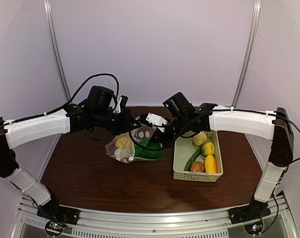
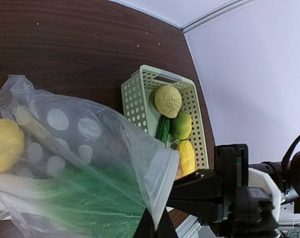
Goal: Place the food in the zip-top bag and seal the zipper
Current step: Adjust the fake vegetable in the bin, then adjust the zipper food storage bag at the center of the board.
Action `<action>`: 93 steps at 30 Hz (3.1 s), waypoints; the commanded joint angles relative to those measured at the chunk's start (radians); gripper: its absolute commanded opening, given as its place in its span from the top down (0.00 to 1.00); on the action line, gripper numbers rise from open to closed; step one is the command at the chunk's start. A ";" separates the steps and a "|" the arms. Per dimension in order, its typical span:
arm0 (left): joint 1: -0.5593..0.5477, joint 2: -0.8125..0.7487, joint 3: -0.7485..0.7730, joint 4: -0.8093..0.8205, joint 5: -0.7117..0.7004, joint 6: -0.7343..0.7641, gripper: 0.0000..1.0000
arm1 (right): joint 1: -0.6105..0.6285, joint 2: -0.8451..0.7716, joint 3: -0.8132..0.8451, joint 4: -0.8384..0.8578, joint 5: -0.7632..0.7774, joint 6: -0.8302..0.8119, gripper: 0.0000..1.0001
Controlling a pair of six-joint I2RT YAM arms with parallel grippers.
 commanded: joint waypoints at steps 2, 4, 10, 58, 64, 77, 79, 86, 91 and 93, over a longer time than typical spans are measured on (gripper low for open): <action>0.007 -0.061 0.039 -0.020 0.044 0.076 1.00 | -0.011 -0.083 -0.039 0.211 0.105 0.075 1.00; 0.007 -0.077 0.038 -0.022 0.052 0.093 1.00 | -0.012 -0.065 -0.032 0.246 0.121 0.102 1.00; 0.007 -0.097 0.033 -0.011 0.073 0.108 1.00 | -0.011 0.034 0.063 0.219 0.193 0.213 0.93; 0.007 -0.114 -0.087 0.147 -0.021 -0.030 1.00 | -0.272 -0.023 -0.101 0.041 -0.401 0.541 0.56; 0.007 -0.104 -0.087 0.150 -0.005 -0.030 1.00 | -0.272 0.013 -0.070 0.064 -0.436 0.576 0.61; 0.007 -0.063 -0.079 0.111 0.000 0.013 1.00 | -0.272 0.018 0.035 0.012 -0.439 0.555 0.97; 0.007 -0.045 -0.061 0.074 -0.013 0.043 1.00 | -0.273 -0.010 0.073 -0.014 -0.437 0.545 0.99; 0.007 -0.040 -0.018 0.040 -0.048 0.139 0.99 | -0.271 -0.060 0.149 0.005 -0.451 0.585 1.00; -0.017 -0.101 0.027 0.064 -0.075 0.180 1.00 | -0.274 -0.018 0.227 -0.018 -0.452 0.601 0.99; -0.025 -0.128 0.040 0.085 -0.088 0.195 1.00 | -0.273 -0.023 0.269 -0.025 -0.425 0.596 0.98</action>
